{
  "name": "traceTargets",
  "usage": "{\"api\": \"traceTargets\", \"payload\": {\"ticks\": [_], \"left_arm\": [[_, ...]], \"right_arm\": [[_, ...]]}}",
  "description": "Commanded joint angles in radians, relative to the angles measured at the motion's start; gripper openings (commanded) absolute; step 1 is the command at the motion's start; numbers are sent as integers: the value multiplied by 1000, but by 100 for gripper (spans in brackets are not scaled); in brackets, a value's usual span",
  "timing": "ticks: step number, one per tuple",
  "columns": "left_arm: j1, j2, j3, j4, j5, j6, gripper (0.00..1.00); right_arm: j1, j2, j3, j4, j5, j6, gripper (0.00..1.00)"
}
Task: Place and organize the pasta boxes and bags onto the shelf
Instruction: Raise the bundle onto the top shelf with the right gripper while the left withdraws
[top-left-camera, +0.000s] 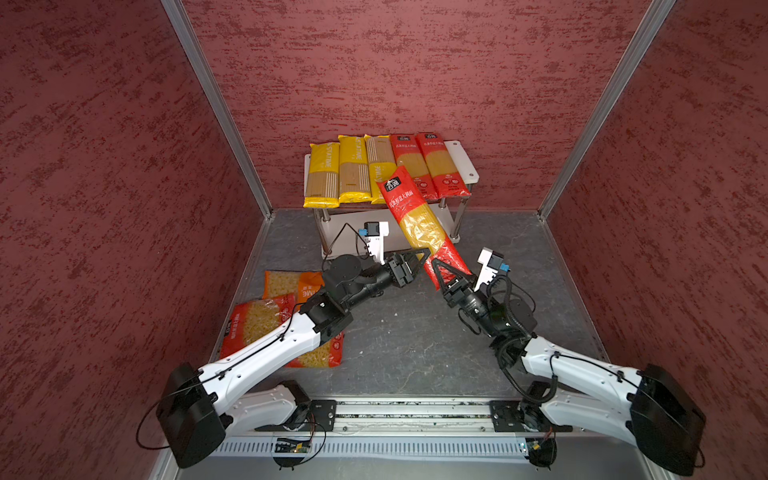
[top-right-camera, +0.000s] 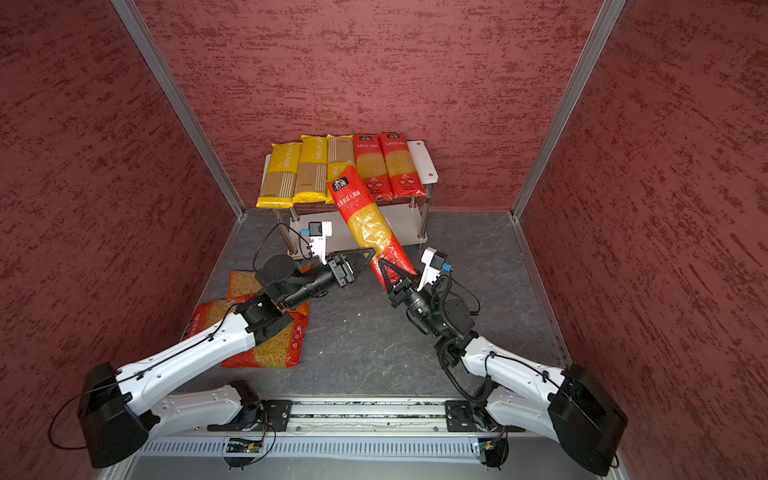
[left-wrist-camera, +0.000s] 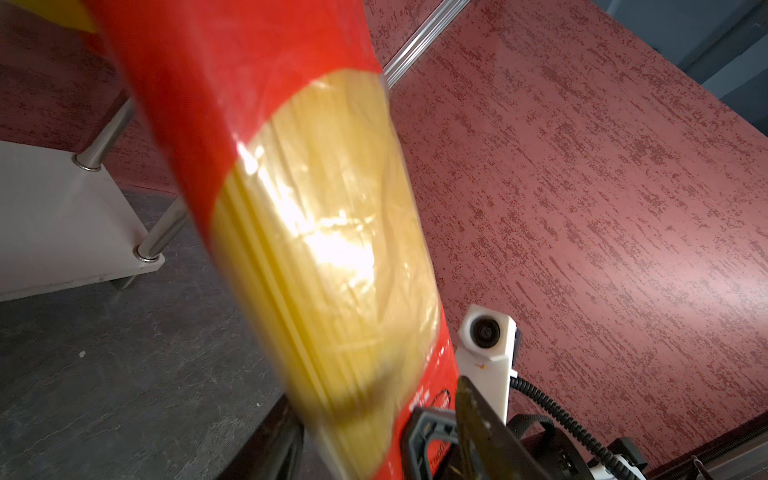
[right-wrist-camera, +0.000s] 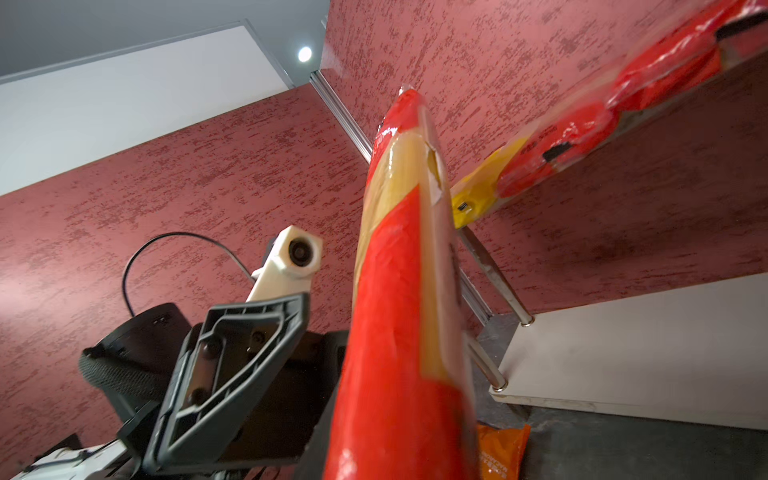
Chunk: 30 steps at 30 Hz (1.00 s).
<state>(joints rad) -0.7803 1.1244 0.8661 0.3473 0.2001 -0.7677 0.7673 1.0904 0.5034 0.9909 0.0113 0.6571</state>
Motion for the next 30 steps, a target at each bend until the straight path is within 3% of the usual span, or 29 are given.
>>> {"api": "traceTargets", "payload": {"ticks": [1, 9, 16, 19, 22, 26, 30], "left_arm": [[-10, -40, -40, -22, -22, 23, 57], [-21, -74, -80, -63, -38, 33, 57], [-51, -110, -208, -37, -81, -34, 57], [-62, -118, -221, -40, -95, -41, 57], [-69, -110, -222, -52, -101, -37, 57], [-83, -96, -245, -45, -107, -43, 57], [-98, -93, -272, -29, -120, -57, 57]], "right_arm": [[-57, -31, 108, 4, 0, -45, 0], [-230, -18, 337, -248, -25, -41, 0], [-435, 37, 517, -440, -92, 53, 0], [-552, 84, 598, -509, -125, 121, 0], [-656, 165, 696, -537, -251, 256, 0], [-688, 274, 804, -555, -360, 346, 0], [-689, 355, 836, -522, -380, 412, 0]]}}
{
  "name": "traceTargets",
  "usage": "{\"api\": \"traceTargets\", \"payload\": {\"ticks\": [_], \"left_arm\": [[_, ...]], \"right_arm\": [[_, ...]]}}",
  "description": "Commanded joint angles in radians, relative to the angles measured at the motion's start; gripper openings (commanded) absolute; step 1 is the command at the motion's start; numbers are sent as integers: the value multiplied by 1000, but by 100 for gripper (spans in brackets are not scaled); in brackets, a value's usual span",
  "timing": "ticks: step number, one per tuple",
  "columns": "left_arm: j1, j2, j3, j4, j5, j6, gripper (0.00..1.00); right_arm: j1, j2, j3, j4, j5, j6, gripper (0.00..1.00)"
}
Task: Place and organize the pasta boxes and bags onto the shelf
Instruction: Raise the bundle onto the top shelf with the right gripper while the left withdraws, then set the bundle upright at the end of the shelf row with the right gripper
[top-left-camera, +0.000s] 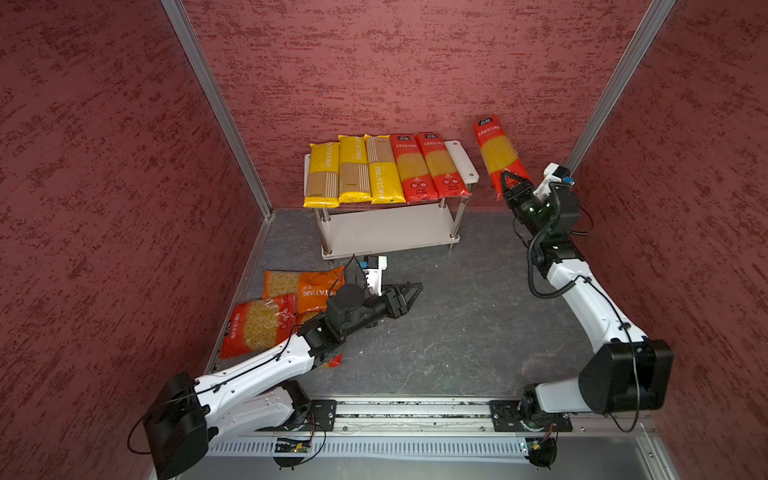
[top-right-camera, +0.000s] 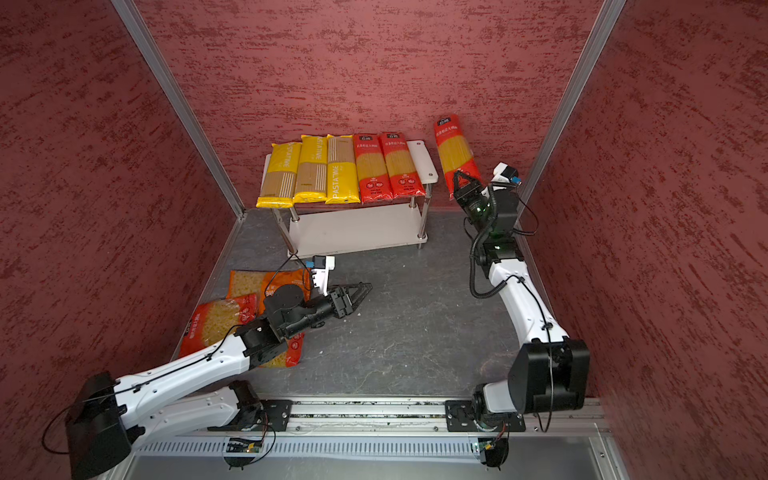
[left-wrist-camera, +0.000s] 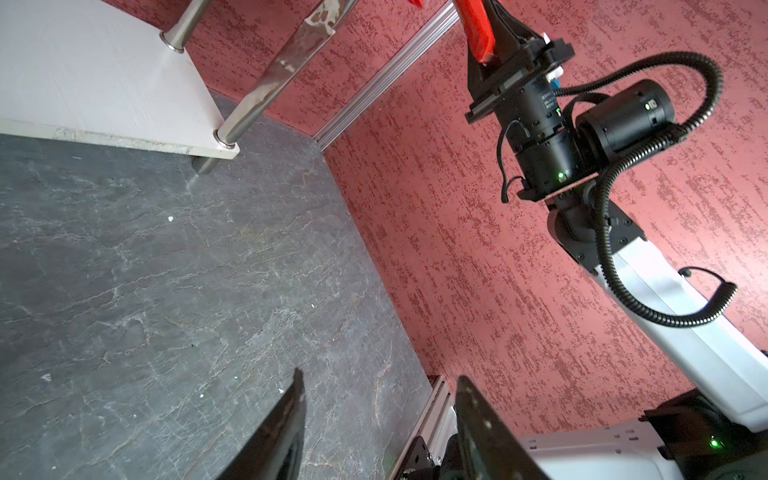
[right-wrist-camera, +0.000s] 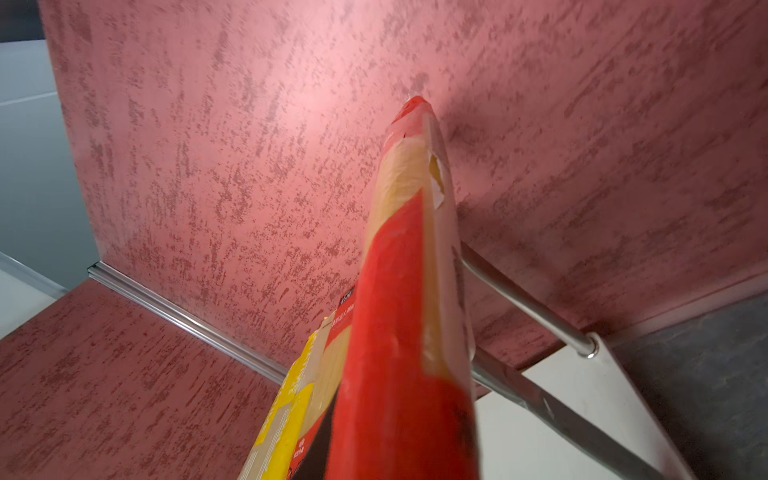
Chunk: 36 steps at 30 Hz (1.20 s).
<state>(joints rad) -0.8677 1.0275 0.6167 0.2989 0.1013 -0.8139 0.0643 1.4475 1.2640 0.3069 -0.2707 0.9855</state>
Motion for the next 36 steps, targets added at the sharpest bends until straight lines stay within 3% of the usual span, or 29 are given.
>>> {"api": "traceTargets", "payload": {"ticks": [1, 8, 19, 26, 36], "left_arm": [[-13, 3, -29, 23, -26, -11, 57], [-14, 24, -12, 1, -27, 9, 57], [-27, 60, -7, 19, -23, 2, 57], [-30, 65, -2, 18, -22, 6, 57], [-32, 63, -11, 13, -25, 6, 57]], "right_arm": [[15, 21, 83, 176, -98, 101, 0], [53, 160, 123, 264, -129, 220, 0], [148, 145, 99, 227, 110, 222, 0], [164, 201, 133, 231, 100, 284, 1], [165, 215, 164, 212, 56, 226, 15]]}}
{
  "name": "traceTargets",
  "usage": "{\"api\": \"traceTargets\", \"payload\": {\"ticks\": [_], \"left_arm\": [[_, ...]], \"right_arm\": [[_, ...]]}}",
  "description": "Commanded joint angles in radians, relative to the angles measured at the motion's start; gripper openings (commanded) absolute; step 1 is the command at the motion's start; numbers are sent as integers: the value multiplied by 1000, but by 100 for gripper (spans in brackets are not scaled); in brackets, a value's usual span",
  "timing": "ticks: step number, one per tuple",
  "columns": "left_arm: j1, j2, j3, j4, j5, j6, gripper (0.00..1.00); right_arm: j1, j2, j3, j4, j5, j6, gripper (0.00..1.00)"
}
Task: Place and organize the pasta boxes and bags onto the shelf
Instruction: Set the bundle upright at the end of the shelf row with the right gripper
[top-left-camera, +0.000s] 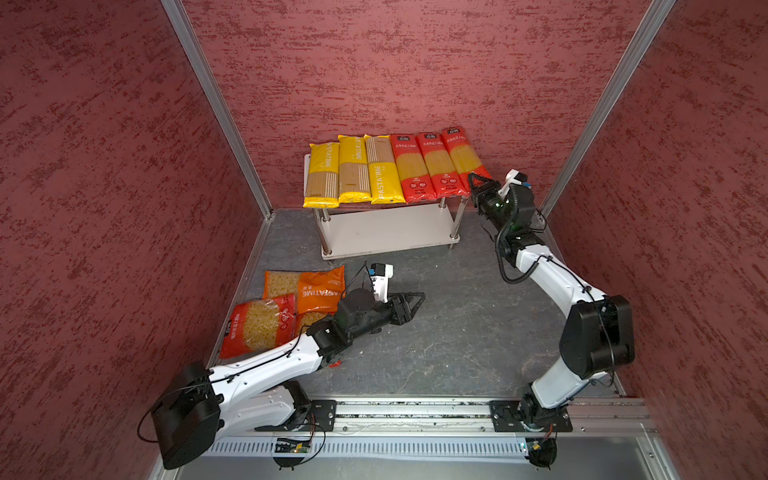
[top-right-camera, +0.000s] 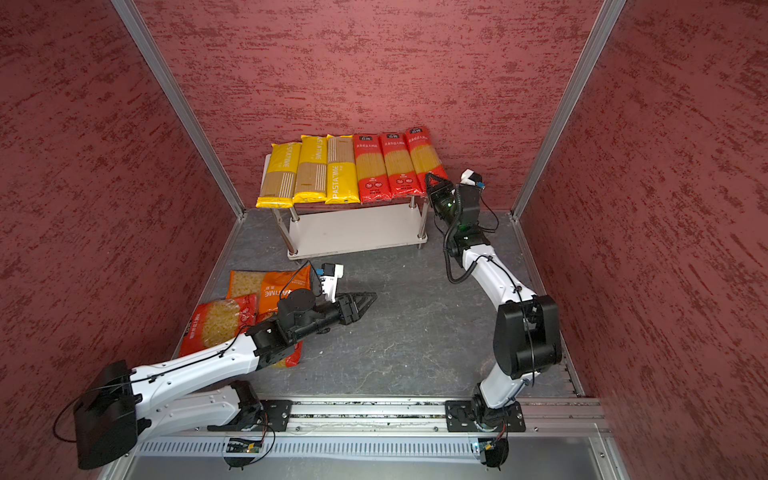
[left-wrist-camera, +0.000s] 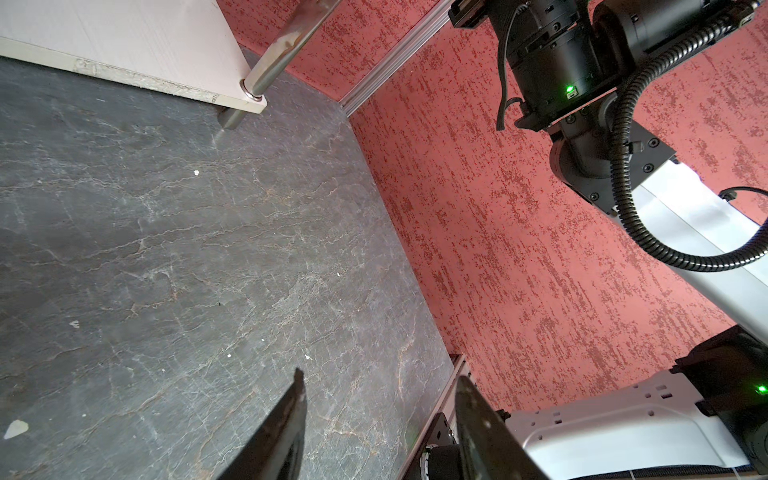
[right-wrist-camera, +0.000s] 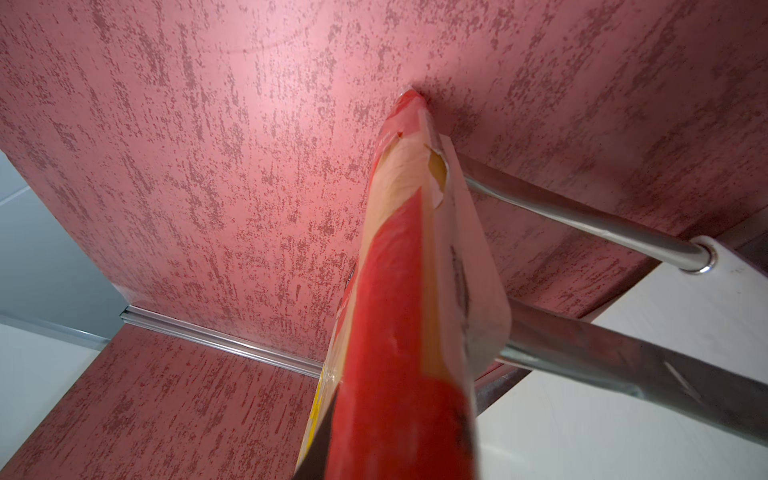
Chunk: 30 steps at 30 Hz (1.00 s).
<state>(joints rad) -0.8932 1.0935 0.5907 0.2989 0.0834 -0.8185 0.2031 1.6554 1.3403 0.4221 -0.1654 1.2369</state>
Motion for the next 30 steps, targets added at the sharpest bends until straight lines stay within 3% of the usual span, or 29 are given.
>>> {"api": "traceTargets", "payload": {"ticks": [1, 8, 12, 15, 20, 30], "left_arm": [[-6, 2, 16, 18, -5, 10, 57], [-8, 19, 24, 37, 6, 8, 57], [-8, 8, 11, 27, 2, 8, 57], [-8, 2, 4, 24, -1, 8, 57], [-14, 11, 3, 38, -8, 2, 57], [-45, 8, 28, 13, -32, 22, 56]], "right_arm": [[26, 14, 106, 88, -62, -30, 17], [25, 2, 53, 131, -76, -5, 26], [25, -46, -9, 117, -49, -56, 46], [28, -104, -58, 102, -18, -138, 53], [28, -160, -123, 81, -29, -184, 56], [28, -288, -361, 112, -46, -138, 58]]}}
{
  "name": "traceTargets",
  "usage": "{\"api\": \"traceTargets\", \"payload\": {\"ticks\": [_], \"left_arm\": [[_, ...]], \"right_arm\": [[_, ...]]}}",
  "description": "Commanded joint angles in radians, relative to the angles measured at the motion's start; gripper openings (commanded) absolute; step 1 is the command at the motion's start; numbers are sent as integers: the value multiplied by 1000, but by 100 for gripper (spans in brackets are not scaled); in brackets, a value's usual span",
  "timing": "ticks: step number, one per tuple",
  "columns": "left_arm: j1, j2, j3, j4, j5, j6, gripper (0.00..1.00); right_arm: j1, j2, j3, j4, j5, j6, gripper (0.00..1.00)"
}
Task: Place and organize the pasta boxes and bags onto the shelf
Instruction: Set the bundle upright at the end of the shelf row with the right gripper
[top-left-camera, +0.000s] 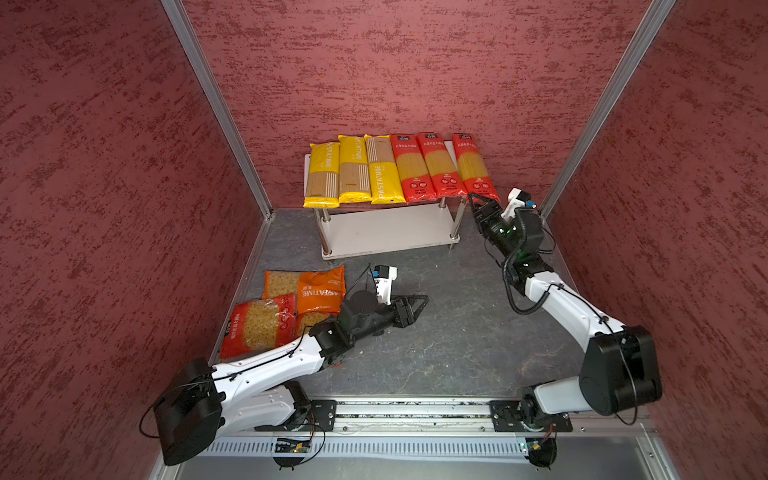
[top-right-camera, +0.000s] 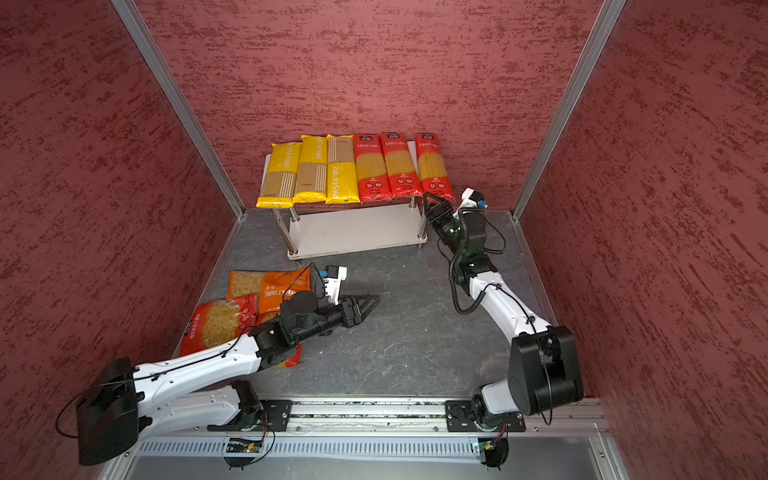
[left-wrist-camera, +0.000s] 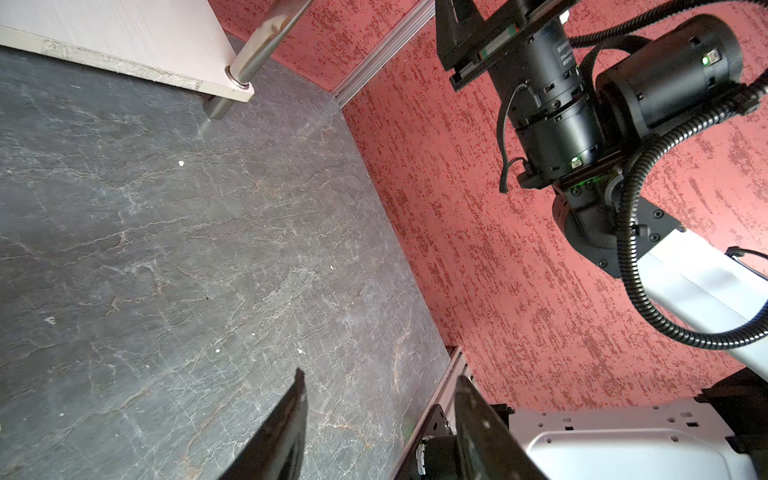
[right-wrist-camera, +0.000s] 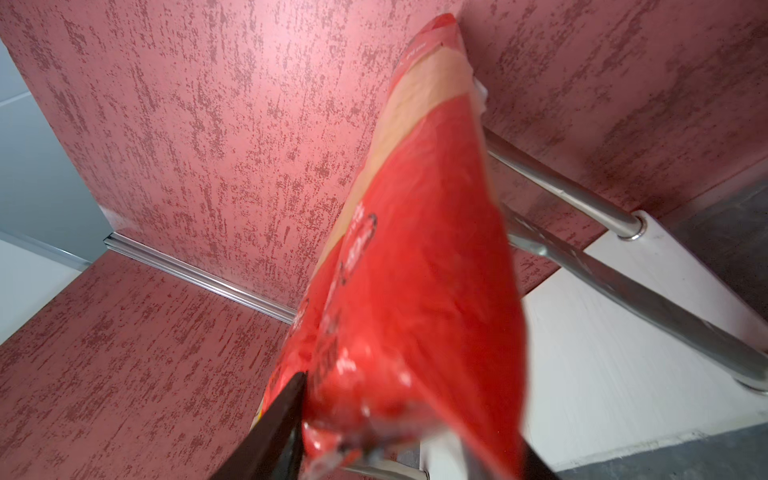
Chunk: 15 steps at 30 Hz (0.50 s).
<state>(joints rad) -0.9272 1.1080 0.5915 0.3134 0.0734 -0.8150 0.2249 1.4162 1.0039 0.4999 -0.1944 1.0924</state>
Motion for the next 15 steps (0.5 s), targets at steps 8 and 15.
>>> {"api": "traceTargets", "payload": {"ticks": [8, 15], "left_arm": [[-28, 15, 24, 13, -44, 18, 57], [-50, 2, 56, -51, -75, 56, 57]], "right_arm": [[6, -114, -94, 5, -39, -2, 59], [5, -196, -212, 21, -37, 17, 58]]}}
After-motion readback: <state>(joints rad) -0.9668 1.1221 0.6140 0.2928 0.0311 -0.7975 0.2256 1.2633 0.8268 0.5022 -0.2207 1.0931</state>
